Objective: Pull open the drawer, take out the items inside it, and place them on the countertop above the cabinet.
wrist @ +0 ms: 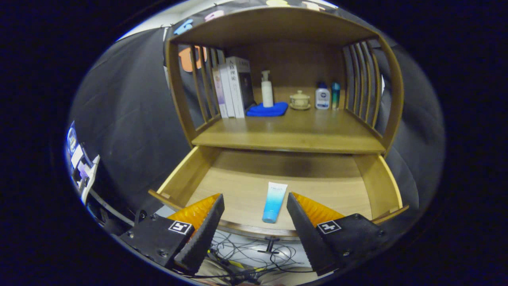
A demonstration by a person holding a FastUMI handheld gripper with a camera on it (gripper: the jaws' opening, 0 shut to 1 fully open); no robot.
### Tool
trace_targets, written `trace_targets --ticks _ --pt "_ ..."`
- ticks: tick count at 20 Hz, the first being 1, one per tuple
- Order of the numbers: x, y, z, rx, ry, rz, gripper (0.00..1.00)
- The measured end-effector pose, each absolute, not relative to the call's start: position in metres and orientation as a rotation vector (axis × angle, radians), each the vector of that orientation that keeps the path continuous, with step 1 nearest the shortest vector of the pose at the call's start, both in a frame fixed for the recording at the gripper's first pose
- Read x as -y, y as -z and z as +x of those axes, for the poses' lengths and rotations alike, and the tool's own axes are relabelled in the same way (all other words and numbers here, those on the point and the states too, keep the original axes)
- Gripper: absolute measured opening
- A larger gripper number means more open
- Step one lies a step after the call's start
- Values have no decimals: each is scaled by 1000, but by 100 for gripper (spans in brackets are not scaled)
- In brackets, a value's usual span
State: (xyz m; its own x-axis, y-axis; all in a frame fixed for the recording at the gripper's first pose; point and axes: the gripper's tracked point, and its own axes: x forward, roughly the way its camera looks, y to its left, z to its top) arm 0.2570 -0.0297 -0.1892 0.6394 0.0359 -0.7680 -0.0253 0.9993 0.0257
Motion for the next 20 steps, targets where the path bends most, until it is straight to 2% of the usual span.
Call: trace_targets --ticks 4,15,18,20 --pt "42 232 265 -1099 55 68 99" --pt "53 282 292 -1414 186 140 96" --pt "53 299 289 -1472 201 97 94" --pt "53 308 286 -1500 214 82 89"
